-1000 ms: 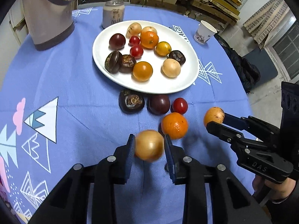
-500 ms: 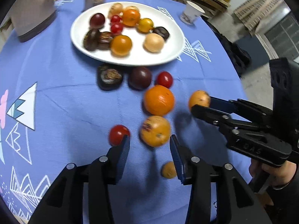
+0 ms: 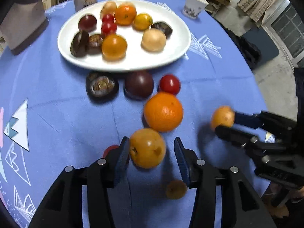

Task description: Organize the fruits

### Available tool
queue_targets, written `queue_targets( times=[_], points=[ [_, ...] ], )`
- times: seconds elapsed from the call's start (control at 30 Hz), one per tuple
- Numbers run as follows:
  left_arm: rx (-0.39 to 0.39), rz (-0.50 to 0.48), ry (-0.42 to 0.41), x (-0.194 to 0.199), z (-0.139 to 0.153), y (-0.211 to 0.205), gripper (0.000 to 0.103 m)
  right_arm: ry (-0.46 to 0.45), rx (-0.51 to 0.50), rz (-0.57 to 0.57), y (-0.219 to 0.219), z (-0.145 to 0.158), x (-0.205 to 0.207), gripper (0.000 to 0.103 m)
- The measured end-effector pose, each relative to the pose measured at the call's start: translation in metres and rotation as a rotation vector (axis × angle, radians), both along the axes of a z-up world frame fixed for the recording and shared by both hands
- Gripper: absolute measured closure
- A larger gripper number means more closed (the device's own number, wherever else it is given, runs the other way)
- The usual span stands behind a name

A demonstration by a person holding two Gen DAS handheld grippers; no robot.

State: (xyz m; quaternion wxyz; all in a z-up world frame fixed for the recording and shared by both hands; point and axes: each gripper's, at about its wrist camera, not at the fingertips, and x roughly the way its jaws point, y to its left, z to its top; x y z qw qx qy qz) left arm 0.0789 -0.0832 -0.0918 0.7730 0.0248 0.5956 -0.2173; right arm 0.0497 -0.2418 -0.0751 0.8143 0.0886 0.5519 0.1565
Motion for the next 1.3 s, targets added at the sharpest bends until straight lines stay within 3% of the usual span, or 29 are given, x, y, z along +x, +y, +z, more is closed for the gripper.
queue_targets(
  times=[0.1,0.37,0.67,0.9,1.3],
  points=[
    [0.027,-0.041,-0.013,-0.006,-0.006,-0.011,0.061,-0.001,-0.002,0.005,0.002,0.0,0.001,0.061],
    [0.016,0.004,-0.025,-0.002,0.0,-0.002,0.063,-0.015,0.0,0.006,0.0,0.007,0.002,0.061],
    [-0.022,0.085,-0.127,0.013,0.053,0.026,0.063,-0.092,0.016,0.016,0.004,0.037,0.021,0.061],
    [0.014,0.117,-0.194,0.058,0.08,0.023,0.062,-0.163,0.002,0.036,0.019,0.058,0.072,0.061],
    [0.071,0.155,-0.19,0.128,0.066,0.014,0.062,-0.145,-0.049,0.001,0.031,0.038,0.155,0.061]
  ],
)
